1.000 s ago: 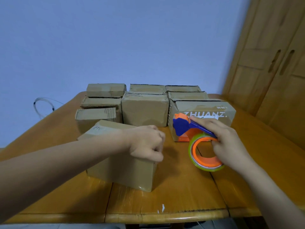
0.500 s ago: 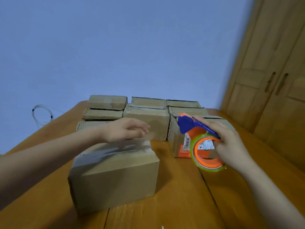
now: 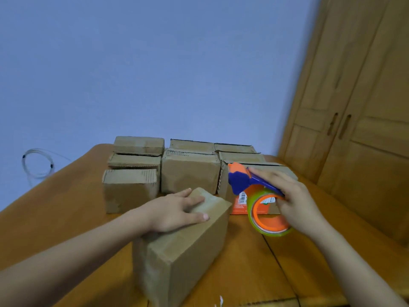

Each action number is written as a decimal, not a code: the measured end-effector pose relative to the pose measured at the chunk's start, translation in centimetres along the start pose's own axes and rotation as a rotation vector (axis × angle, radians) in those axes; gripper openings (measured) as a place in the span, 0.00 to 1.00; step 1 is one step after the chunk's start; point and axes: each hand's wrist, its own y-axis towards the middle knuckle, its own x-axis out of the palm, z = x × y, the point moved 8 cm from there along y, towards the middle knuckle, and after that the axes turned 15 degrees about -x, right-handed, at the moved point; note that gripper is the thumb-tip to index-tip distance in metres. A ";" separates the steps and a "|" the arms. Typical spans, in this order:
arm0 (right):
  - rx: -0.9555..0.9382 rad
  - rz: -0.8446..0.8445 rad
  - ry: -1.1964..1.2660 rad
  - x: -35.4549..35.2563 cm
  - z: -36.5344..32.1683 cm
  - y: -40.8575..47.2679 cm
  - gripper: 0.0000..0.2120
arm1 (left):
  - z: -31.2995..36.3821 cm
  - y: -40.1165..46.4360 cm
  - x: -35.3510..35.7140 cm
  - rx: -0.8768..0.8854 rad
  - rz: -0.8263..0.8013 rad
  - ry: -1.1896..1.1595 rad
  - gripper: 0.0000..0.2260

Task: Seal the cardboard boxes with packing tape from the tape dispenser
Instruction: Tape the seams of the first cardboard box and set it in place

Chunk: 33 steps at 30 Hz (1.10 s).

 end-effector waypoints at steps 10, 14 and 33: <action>-0.121 0.050 0.031 -2.5 -1.9 1.8 0.34 | 3.6 -1.8 -6.1 0.124 0.120 -1.096 0.24; -0.137 0.065 0.004 -2.6 -1.8 2.2 0.44 | 6.6 -1.6 -5.3 0.239 -0.132 -1.168 0.28; -0.097 0.094 0.122 -1.3 -1.1 1.3 0.44 | 6.9 -1.1 -4.3 0.340 -0.304 -1.325 0.11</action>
